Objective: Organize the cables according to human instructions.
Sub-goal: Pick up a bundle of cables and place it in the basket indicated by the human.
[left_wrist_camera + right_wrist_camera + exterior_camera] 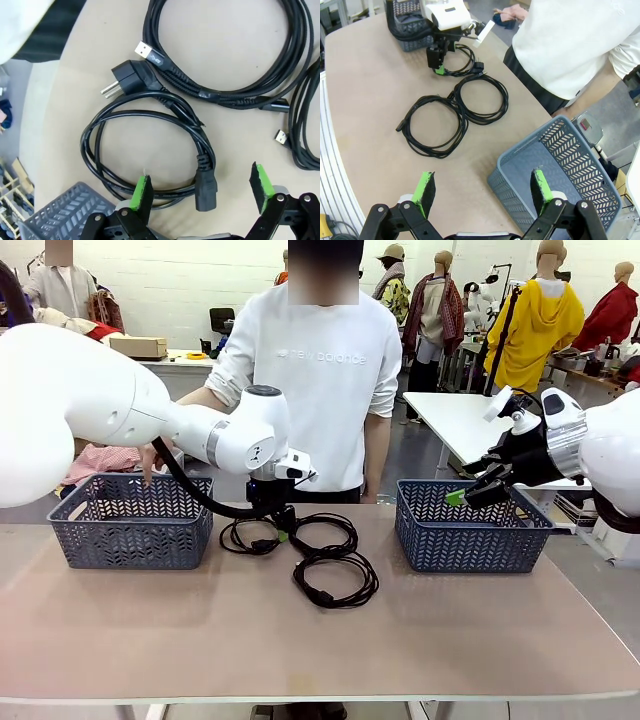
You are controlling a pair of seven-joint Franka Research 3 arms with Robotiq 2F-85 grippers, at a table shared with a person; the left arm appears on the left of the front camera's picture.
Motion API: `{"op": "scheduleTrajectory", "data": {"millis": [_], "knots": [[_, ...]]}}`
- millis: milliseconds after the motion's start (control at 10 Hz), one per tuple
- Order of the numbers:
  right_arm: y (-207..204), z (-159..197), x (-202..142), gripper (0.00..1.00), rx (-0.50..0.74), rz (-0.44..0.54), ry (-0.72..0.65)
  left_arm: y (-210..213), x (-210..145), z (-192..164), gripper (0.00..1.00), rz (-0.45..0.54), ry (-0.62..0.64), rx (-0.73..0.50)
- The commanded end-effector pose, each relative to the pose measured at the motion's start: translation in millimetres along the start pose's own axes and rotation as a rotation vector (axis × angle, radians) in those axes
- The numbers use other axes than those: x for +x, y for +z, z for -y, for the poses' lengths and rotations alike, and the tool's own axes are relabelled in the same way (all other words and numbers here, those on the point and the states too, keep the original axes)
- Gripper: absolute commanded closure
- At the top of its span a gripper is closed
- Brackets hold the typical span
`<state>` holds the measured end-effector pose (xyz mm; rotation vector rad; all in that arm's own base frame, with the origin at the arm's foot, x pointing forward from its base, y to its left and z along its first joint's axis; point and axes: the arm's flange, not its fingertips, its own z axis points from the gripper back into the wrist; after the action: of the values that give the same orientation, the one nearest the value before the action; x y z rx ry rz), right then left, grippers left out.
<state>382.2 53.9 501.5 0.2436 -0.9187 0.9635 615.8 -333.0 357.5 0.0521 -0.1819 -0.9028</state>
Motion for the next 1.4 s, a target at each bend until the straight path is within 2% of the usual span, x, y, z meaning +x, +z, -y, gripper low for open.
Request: {"op": "scheduleTrajectory", "data": {"millis": [0,1200,1300], "knots": [[-1.6,1.3,-1.2,0.0,0.0,0.006,0.003,-1.1,4.8,-2.5,0.0,-0.005,0.01,-0.034],[-1.6,1.3,-1.2,0.0,0.0,0.006,0.003,-36.4,11.6,-7.6,0.0,-0.066,0.018,-0.106],[-1.6,1.3,-1.2,0.0,0.0,0.006,0.003,-37.3,11.8,-8.8,0.14,-0.071,0.021,-0.097]]}}
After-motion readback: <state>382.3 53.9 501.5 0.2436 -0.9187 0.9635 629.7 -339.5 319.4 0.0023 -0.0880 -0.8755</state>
